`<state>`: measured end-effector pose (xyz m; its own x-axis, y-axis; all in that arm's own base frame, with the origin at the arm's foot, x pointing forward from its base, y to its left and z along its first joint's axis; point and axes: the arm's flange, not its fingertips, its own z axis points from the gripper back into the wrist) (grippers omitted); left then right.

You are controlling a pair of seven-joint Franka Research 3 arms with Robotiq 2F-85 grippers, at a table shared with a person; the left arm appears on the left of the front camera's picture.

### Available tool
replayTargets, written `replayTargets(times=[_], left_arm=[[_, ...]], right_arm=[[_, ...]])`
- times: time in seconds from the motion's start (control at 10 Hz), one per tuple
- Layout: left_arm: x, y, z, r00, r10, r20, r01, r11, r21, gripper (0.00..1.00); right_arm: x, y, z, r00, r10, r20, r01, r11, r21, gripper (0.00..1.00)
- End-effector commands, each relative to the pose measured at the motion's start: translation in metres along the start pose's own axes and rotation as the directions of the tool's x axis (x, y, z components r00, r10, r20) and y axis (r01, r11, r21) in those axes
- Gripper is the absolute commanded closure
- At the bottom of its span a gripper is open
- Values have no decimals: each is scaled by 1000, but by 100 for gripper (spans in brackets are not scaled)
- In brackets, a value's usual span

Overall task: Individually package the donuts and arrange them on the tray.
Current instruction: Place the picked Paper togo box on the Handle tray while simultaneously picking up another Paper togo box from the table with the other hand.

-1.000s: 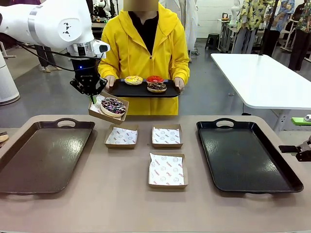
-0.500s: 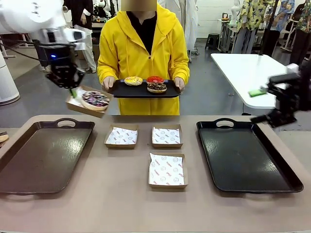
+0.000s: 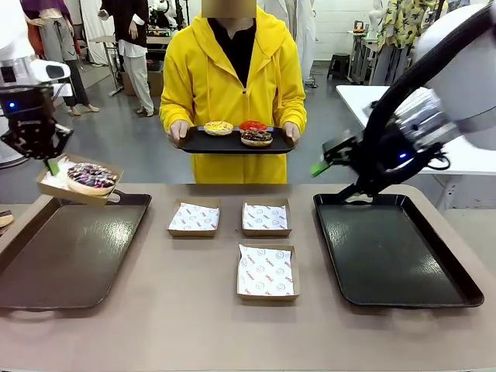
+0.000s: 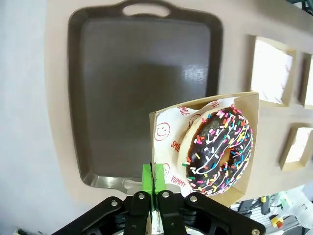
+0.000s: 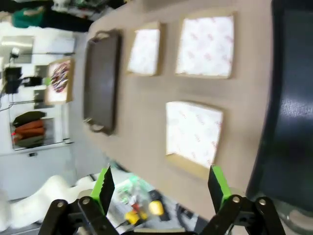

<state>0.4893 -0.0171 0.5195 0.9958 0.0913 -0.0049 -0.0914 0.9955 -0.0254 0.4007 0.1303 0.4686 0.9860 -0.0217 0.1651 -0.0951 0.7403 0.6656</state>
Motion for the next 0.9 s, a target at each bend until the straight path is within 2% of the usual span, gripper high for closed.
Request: replayTargets(times=[0.0,0.2,0.3,0.8], left_arm=[[2,17,-19,1000,4,-4,-4,1000,16,99],[6,30,-31,1000,27,-7,-27,1000,3,99],[2,21,-23,999,35,-26,-34,999,8,99],[2,21,-23,999,35,-26,-34,999,8,99]], right_arm=[[6,7,-30,999,-17,-37,12,992,-127,0],[-5,7,-32,997,-16,-78,5,990,-140,0],[-1,4,-38,999,22,-40,-26,993,-113,0],[-1,4,-38,999,22,-40,-26,993,-113,0]])
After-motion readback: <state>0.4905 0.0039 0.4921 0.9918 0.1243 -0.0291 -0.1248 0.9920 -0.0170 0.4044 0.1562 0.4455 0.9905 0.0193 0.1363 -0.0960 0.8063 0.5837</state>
